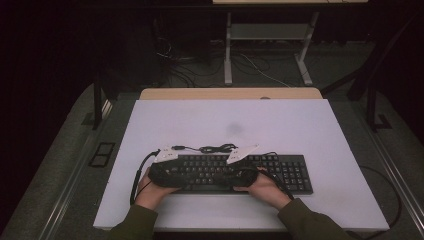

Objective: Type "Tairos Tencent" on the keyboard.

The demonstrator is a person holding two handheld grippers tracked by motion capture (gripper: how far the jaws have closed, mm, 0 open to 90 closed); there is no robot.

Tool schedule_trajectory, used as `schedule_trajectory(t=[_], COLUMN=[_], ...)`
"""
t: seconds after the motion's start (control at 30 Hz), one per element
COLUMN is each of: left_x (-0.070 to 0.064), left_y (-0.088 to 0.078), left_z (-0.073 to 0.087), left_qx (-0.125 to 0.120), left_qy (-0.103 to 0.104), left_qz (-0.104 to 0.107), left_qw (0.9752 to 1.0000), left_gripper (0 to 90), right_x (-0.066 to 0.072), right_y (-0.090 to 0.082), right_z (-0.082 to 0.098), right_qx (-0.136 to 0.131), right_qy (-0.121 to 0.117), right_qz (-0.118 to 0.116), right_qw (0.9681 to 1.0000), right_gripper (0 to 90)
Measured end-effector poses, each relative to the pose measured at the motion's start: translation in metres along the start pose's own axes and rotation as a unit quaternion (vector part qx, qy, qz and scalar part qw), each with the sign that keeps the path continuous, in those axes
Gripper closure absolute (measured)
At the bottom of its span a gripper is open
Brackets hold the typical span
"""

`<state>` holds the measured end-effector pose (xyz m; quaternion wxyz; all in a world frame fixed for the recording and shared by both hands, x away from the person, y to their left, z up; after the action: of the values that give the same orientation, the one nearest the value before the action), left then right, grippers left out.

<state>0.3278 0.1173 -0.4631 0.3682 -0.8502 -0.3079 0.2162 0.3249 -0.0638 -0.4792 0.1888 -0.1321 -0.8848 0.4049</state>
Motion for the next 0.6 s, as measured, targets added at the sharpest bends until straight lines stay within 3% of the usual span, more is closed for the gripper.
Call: schedule_trajectory(t=[0.37,0.6], left_x=[-0.0002,-0.0007], left_y=[-0.0003,-0.0005], left_z=[-0.0004,-0.0004], left_qx=[-0.001,-0.003], left_qy=[0.000,0.001], left_qz=[-0.001,0.001], left_qw=[1.0000,1.0000], left_gripper=[25.8,27.7], right_x=[0.0011,0.0006], right_y=[0.0021,-0.0010], right_z=[0.0012,-0.0002], right_qx=[0.008,-0.001], right_qy=[-0.008,-0.005], right_qz=[0.004,0.002], right_qw=[0.9999,1.0000], right_gripper=[89.4,89.3])
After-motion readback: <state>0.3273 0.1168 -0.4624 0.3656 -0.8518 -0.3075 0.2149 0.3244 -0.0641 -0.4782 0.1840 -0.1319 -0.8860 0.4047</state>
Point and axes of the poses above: each handheld gripper's, and its own axes: y roughly forward along the jaws, z roughly out of its underside, x roughly to its left, the point moved 6 cm from there along y, roughly forward along the jaws, and after that the axes turned 13 degrees about x, right-handed, at the moved point
